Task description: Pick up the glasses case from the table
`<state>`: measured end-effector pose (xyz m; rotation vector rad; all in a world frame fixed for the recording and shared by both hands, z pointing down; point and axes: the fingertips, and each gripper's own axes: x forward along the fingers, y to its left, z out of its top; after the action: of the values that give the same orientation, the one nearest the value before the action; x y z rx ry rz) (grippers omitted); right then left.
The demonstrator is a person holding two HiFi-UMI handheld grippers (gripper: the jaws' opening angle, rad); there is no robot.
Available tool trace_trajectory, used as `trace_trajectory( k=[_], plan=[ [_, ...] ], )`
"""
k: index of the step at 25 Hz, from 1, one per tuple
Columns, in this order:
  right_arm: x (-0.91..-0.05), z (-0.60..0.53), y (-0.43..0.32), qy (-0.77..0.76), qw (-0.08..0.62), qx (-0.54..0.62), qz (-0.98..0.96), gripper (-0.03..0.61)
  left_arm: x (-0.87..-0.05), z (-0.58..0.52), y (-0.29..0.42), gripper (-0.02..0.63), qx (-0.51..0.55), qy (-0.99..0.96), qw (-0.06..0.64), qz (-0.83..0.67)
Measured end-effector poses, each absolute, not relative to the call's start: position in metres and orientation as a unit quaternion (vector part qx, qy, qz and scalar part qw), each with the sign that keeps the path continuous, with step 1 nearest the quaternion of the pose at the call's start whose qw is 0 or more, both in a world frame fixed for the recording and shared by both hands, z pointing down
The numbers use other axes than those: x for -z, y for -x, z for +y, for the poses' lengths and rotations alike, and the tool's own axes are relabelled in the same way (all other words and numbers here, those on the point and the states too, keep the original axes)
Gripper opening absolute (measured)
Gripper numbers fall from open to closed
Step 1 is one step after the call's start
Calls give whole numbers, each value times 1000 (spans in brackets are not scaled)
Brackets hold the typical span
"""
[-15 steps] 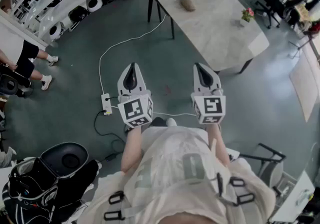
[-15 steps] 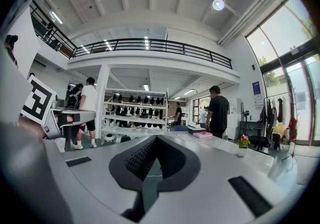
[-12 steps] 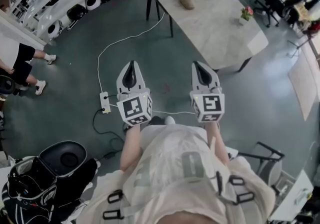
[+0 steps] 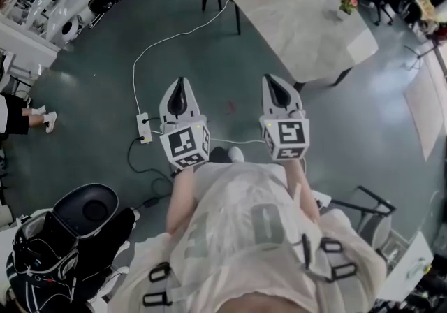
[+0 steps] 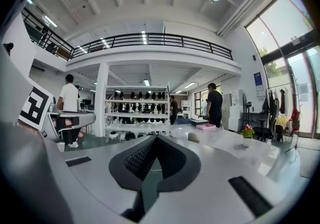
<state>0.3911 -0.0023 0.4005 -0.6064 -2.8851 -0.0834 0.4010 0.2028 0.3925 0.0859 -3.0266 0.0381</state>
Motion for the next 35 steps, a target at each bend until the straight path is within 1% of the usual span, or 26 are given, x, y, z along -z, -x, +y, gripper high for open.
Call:
trace_trajectory(
  k=[3,8,10,16,20,24,31,35],
  plan=[
    [-392,-9,-390,204,62,42,-976,2,-387,201,-402,2,-18,-30,50,-998],
    [-329,-6,-389,208,-63,-1,-976,2,-367,209,-397,2,-8,-17,26,-999],
    [-320,-7,-386,206,-85,-5,-975,2,-361,213,-394,2,-5,-15,18,-1000],
    [-328,16,-360,213,-82,-1,-974,2,-352,238,-366,2,-10,-12,-7,-1000],
    [-342,26,-332,229,-65,3,-971,2,-351,245,-335,2,6,-23,-15,-1000],
    [-357,32,-299,230,-57,29,-971,2,-351,251,-300,2,-3,-34,-26,-999],
    [-358,28,-232,215,-48,7,-975,2,-355,244,-211,2,-6,-51,-31,-998],
    [-358,22,-181,206,-42,14,-978,2,-356,229,-151,2,-8,-78,-26,-997]
  ],
)
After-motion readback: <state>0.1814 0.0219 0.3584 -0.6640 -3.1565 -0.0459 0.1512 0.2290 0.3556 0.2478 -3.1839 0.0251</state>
